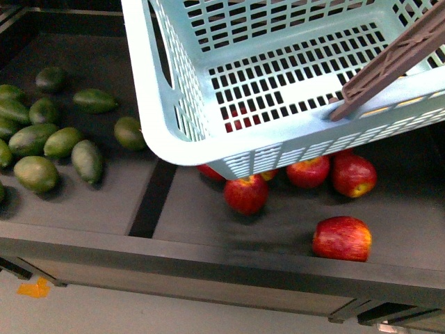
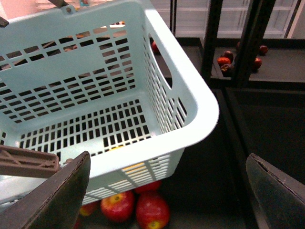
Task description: Pick lemon and mango into basket
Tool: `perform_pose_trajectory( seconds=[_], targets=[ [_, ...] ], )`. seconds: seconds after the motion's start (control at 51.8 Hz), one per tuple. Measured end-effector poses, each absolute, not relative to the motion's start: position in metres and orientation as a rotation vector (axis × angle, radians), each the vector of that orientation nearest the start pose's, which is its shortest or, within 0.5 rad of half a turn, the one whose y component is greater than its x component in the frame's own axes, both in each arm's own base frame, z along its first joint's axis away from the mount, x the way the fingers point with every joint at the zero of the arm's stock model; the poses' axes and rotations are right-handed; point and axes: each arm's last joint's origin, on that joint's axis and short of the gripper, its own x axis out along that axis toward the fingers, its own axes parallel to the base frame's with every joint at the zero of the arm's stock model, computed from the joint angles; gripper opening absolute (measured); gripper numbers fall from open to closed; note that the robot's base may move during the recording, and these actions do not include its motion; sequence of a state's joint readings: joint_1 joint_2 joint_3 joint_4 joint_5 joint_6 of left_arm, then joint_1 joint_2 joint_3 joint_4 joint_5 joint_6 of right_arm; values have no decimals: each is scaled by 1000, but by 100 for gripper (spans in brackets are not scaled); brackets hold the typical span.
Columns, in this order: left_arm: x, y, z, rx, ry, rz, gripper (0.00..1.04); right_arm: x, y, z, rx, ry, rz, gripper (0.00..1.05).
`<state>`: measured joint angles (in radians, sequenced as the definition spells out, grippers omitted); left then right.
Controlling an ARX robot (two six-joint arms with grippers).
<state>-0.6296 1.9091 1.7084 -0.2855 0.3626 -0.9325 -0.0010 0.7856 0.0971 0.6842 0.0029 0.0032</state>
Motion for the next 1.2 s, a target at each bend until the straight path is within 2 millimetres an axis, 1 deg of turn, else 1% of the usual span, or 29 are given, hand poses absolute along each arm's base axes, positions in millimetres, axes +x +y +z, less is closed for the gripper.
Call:
perform_pose_trajectory(
  seconds=[0.29,1.198],
  targets=[
    [356,-265,319,-769,894,-634,27,157,0,179,3,7,-1,96],
    [355,-265,319,-768,898,-641,27,156,0,179,3,8,-1,96]
  ],
)
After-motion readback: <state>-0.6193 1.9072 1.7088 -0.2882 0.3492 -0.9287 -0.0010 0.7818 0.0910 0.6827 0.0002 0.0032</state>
